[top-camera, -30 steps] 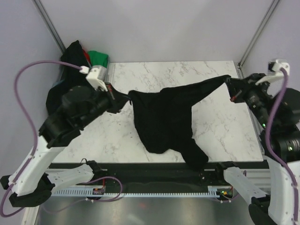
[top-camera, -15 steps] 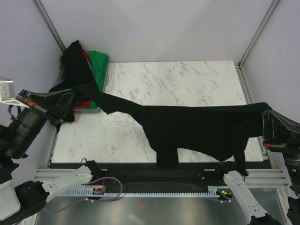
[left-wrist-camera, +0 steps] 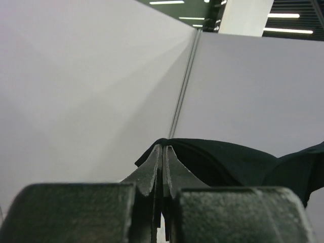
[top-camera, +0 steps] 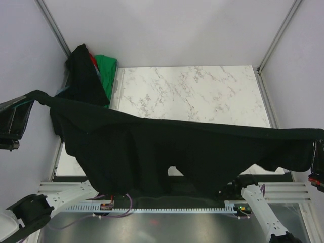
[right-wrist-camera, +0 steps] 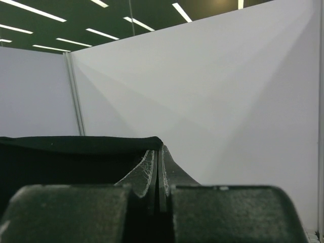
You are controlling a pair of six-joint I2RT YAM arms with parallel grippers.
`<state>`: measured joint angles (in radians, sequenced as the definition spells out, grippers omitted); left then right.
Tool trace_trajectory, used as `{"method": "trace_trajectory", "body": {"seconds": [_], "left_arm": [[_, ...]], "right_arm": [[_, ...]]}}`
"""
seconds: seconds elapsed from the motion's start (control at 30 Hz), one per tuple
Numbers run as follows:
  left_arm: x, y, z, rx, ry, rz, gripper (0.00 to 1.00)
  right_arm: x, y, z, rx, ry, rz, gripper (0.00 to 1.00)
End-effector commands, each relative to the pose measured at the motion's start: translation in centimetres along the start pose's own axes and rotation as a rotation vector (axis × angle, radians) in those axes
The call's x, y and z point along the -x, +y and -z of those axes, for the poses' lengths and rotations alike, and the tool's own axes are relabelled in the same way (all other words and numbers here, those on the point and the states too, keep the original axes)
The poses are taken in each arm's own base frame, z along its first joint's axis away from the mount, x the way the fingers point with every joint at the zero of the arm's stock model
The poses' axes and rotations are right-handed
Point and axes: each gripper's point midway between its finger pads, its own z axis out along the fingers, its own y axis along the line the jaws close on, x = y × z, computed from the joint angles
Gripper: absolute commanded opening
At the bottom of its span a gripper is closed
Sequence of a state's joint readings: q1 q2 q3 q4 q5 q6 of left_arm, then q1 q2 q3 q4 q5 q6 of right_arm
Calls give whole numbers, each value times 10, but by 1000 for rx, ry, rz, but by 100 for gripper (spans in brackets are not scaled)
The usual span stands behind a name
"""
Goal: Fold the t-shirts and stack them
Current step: Flatten the tshirt out
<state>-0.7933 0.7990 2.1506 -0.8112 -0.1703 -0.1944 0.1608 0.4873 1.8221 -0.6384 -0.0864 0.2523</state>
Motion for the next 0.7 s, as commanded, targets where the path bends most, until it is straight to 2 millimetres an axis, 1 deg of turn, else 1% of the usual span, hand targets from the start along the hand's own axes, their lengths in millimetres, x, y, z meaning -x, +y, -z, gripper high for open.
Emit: {"method": "trace_trajectory", "body": {"seconds": [0.0,0.03,0.07,0.1,0.13,0.17,0.2,0.23,0.27,0.3,0.33,0.37,0.4,0.43,0.47,0.5,0.53,0.57,0.6,0.63,0.67], "left_arm": [[19,-1,-36,7,-84,-144,2],[-1,6,-55,38,-35,-185,2],[-12,12,-65,70,-18,-192,2],[-24,26,-76,143,6,-229,2],[-41,33,-86,175,37,-250,2],[-84,44,-105,207,134,-303,2],[-94,52,-117,252,124,-322,2],[-112,61,-126,280,150,-370,2],[-161,79,-142,343,237,-432,2],[-173,88,-156,375,222,-457,2],[-205,102,-165,400,287,-480,2],[-250,122,-184,416,382,-477,2],[-274,157,-195,408,449,-436,2],[-293,174,-202,423,487,-322,2],[-347,219,-211,423,609,-273,2],[-369,236,-216,436,656,-258,2],[-371,247,-229,457,670,-258,2],[-396,273,-230,516,732,-263,2],[-466,311,-225,563,880,-238,2],[-463,313,-234,581,937,-193,13],[-479,319,-235,562,992,-143,24]], "right_arm": [[-2,-36,-35,-169,-23,37,0],[-16,-45,-43,-208,24,33,0],[-38,-64,-61,-291,85,29,0],[-54,-74,-69,-331,132,27,0],[-83,-87,-75,-383,209,27,0],[-114,-102,-88,-439,284,36,0],[-139,-112,-94,-466,339,43,0],[-178,-125,-98,-500,420,56,0],[-215,-140,-105,-552,495,69,0],[-253,-153,-107,-579,562,85,0],[-279,-163,-109,-603,607,102,0],[-323,-179,-112,-646,692,124,0],[-345,-194,-115,-695,712,152,0],[-401,-215,-108,-742,830,184,0],[-420,-234,-107,-800,851,180,0],[-441,-248,-104,-834,893,166,0],[-487,-268,-95,-862,994,137,0],[-504,-279,-94,-866,1028,98,3],[-503,-302,-97,-909,1026,41,25],[-534,-310,-90,-890,1107,-16,42],[-538,-315,-90,-895,1126,-31,56]]}}
